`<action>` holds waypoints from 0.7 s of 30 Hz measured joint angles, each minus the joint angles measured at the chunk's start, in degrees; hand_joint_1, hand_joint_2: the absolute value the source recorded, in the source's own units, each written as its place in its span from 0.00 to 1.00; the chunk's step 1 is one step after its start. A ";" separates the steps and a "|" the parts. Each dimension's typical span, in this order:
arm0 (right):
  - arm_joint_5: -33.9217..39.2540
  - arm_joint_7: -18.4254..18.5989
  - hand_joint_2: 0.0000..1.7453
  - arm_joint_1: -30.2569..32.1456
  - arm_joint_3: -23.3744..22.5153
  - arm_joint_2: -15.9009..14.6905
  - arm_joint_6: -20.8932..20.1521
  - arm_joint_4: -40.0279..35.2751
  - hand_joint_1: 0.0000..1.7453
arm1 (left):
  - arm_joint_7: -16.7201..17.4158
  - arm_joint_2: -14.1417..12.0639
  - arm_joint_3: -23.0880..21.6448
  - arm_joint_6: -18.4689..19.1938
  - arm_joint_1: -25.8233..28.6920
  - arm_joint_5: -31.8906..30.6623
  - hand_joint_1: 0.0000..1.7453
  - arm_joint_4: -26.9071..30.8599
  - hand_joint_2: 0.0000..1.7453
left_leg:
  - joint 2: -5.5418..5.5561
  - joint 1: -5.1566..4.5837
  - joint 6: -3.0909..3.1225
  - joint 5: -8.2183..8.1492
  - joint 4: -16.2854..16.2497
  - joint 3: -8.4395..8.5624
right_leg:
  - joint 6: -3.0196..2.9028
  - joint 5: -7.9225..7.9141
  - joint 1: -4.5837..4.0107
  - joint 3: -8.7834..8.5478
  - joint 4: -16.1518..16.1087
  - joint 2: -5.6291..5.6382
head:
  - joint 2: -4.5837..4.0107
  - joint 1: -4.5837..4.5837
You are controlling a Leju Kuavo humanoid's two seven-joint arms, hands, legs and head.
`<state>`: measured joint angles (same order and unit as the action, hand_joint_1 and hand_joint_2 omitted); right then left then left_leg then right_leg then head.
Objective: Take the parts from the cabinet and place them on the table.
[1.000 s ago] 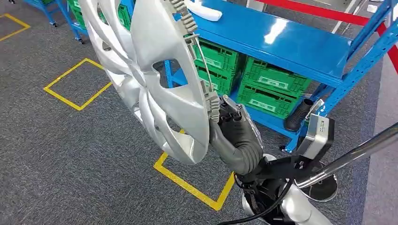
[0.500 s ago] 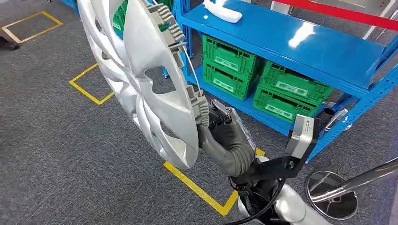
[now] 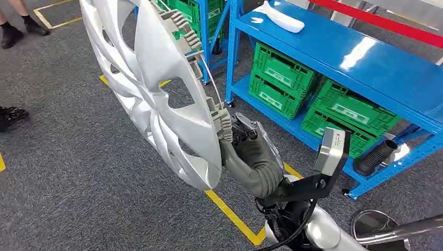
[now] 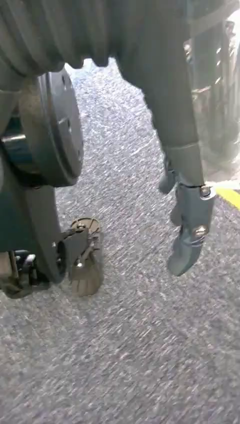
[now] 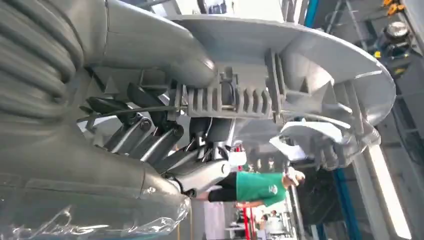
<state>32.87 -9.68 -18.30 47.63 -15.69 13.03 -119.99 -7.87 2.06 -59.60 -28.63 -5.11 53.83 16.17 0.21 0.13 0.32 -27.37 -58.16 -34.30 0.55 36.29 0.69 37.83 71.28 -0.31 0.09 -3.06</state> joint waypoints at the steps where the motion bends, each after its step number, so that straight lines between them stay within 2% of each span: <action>1: 0.13 0.00 1.00 0.06 0.02 0.00 0.00 0.00 1.00 | -0.02 0.04 0.02 -0.07 0.00 0.09 0.00 0.00 1.00 | 0.39 -0.14 0.09 -0.02 -0.02 0.00 | -0.04 1.33 -0.03 2.19 4.15 0.09 | 0.00 -0.04; 2: 0.13 0.00 1.00 0.10 0.02 0.00 0.00 0.09 1.00 | -0.02 0.07 0.00 -0.07 0.03 0.11 0.00 0.00 1.00 | 0.87 -0.24 0.16 -0.06 -0.07 0.03 | -0.10 1.30 -0.07 3.54 6.41 0.10 | 0.00 -0.06; 3: 0.13 0.04 1.00 0.15 0.02 -0.02 0.00 0.22 1.00 | -0.02 0.07 0.00 -0.15 0.05 0.15 0.00 0.00 1.00 | 1.39 -0.27 0.21 -0.10 -0.16 0.11 | -0.19 -0.30 -0.08 3.50 5.73 0.10 | 0.00 -0.06; 4: 0.13 0.09 1.00 0.16 0.02 -0.04 0.00 0.31 1.00 | -0.02 0.09 0.00 -0.18 0.04 0.15 0.00 0.00 1.00 | 2.06 -0.29 0.18 -0.17 -0.27 0.17 | -0.33 -2.97 -0.07 2.25 2.38 0.18 | 0.00 -0.09; 5: 0.13 0.09 1.00 0.13 0.02 -0.04 0.02 0.33 1.00 | -0.02 0.13 0.00 -0.18 0.00 0.15 0.00 0.00 1.00 | 2.69 -0.28 0.04 -0.32 -0.54 0.24 | -0.49 -6.09 -0.07 0.16 -2.69 0.61 | 0.00 -0.09; 6: 0.13 0.11 1.00 0.10 0.00 -0.07 0.00 0.33 1.00 | -0.04 0.22 0.00 -0.22 -0.01 0.15 0.00 0.00 1.00 | 3.25 -0.23 -0.16 -0.60 -0.84 0.24 | -0.73 -8.82 -0.02 -2.01 -7.89 1.96 | 0.00 -0.17; 7: 0.13 0.13 1.00 0.08 0.00 -0.07 0.02 0.39 1.00 | -0.07 0.35 0.00 -0.24 -0.04 0.15 0.00 0.00 1.00 | 3.64 -0.41 -0.52 -0.79 -1.22 -0.10 | -0.85 -7.97 0.09 -2.74 -9.08 3.88 | 0.00 -0.13; 8: 0.15 0.15 1.00 0.04 0.00 -0.07 0.00 0.39 1.00 | -0.07 0.37 0.00 -0.26 -0.12 0.17 0.00 0.00 1.00 | 4.12 -0.31 -0.68 -0.80 -1.72 -0.60 | -0.80 -7.69 0.24 -3.08 -10.61 3.73 | 0.00 -0.02; 10: 0.15 0.35 1.00 0.04 0.00 -0.07 0.00 0.44 1.00 | -0.07 0.48 0.00 -0.28 0.03 0.26 0.00 0.02 1.00 | 4.77 0.16 -1.39 -0.51 -1.38 -0.86 | -1.20 -7.72 -0.24 -2.96 -10.22 3.27 | 0.00 -0.09; 11: 0.20 0.52 1.00 0.04 0.00 -0.07 0.00 0.46 1.00 | -0.07 0.50 0.00 -0.35 0.10 0.44 0.00 0.00 1.00 | 5.26 0.10 -1.72 -0.49 -1.32 -0.86 | -1.50 -7.86 -0.09 -3.08 -10.55 2.75 | 0.00 0.00; 12: 0.22 0.61 1.00 0.06 -0.02 -0.07 0.02 0.48 1.00 | -0.09 0.43 0.00 -0.41 0.11 0.63 0.00 0.02 1.00 | 4.71 0.01 -2.00 -0.96 -1.59 -0.96 | -1.84 -8.06 0.41 -3.47 -11.00 2.04 | 0.00 -0.09; 13: 0.22 0.63 1.00 0.08 -0.04 -0.07 0.02 0.50 1.00 | -0.13 0.46 0.00 -0.48 0.09 0.72 0.00 0.02 1.00 | 2.67 -0.19 -2.56 -2.02 -3.06 -1.51 | -2.03 -8.06 0.41 -3.83 -11.29 1.60 | 0.00 0.59; 14: 0.24 0.63 1.00 0.04 -0.06 -0.07 0.02 0.50 1.00 | -0.24 0.46 0.00 -0.48 -0.01 0.76 0.00 0.02 1.00 | 1.51 0.08 -3.04 -3.75 -6.29 -3.02 | -2.30 -7.99 0.41 -4.01 -11.39 0.99 | 0.00 0.81; 16: 0.44 0.63 1.00 0.06 -0.04 -0.07 0.02 0.55 1.00 | -0.26 0.46 0.00 -0.50 -0.12 0.94 0.00 0.02 1.00 | 0.69 0.54 -3.69 -7.25 -15.32 -7.44 | -2.40 -7.79 0.40 -4.21 -11.38 -0.31 | 0.00 0.90; 17: 0.59 0.66 1.00 0.06 -0.04 -0.07 0.02 0.61 1.00 | -0.26 0.46 0.00 -0.50 -0.07 1.01 0.00 0.02 1.00 | 0.62 0.69 -3.83 -7.50 -17.40 -8.61 | -2.33 -7.69 0.43 -4.26 -11.38 -0.78 | 0.00 0.90; 18: 0.68 0.70 1.00 0.09 -0.04 -0.07 0.02 0.72 1.00 | -0.20 0.46 0.00 -0.52 0.02 1.16 0.00 0.02 1.00 | 0.59 0.82 -3.88 -6.49 -16.95 -8.44 | -2.23 -7.58 0.45 -4.41 -11.38 -1.28 | 0.00 0.94; 19: 0.74 0.74 1.00 0.15 -0.04 -0.07 0.02 0.79 1.00 | -0.04 0.46 0.00 -0.59 0.05 1.18 0.00 0.02 1.00 | 0.51 0.86 -3.85 -4.50 -14.30 -7.26 | -2.15 -7.43 0.45 -4.59 -11.38 -1.68 | 0.00 0.92; 20: 0.76 0.81 1.00 0.24 -0.04 -0.07 0.02 0.79 1.00 | 0.11 0.44 0.00 -0.66 0.04 1.18 0.00 0.02 1.00 | 0.22 0.83 -3.69 -1.93 -9.90 -5.09 | -1.99 -7.25 0.45 -4.86 -11.38 -2.13 | 0.00 0.94; 21: 0.92 0.83 1.00 0.25 -0.07 -0.07 0.02 0.79 1.00 | 0.11 0.41 0.00 -0.68 -0.01 1.18 0.00 0.02 1.00 | -0.88 0.71 -3.38 0.88 -4.31 -2.28 | -1.79 -7.04 0.45 -5.20 -11.38 -2.51 | 0.00 0.96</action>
<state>33.79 -8.85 -18.05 47.56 -15.76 13.05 -119.21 -7.76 2.47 -59.60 -29.31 -5.11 55.01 16.20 -0.66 0.84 -3.06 -26.50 -62.46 -36.59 -1.24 29.26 1.13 32.62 59.90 -2.82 0.09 -2.10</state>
